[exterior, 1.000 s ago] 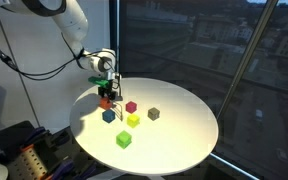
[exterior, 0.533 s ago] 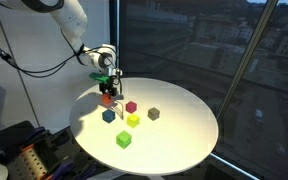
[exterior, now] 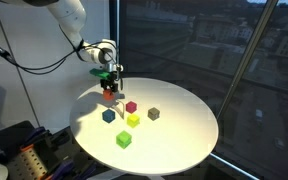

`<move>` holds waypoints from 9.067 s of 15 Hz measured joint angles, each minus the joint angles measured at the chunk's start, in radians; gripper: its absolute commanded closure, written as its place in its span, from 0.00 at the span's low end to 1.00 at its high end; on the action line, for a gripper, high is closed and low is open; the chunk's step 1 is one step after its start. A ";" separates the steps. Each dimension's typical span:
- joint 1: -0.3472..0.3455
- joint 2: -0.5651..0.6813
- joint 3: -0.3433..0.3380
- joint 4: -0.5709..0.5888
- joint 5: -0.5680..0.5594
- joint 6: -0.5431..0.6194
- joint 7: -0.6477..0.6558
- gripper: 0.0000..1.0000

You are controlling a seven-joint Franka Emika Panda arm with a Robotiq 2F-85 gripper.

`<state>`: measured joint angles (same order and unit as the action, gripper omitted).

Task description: Put the.orange block on the blue block

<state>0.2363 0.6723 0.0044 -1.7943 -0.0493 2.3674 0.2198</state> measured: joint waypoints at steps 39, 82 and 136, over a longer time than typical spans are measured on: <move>-0.130 -0.269 -0.012 -0.390 0.001 0.072 0.011 0.77; -0.158 -0.258 -0.019 -0.461 0.002 0.150 -0.052 0.77; -0.145 -0.502 0.017 -0.478 0.002 -0.013 -0.052 0.00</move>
<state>0.0915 0.1706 0.0214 -2.2721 -0.0472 2.3542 0.1675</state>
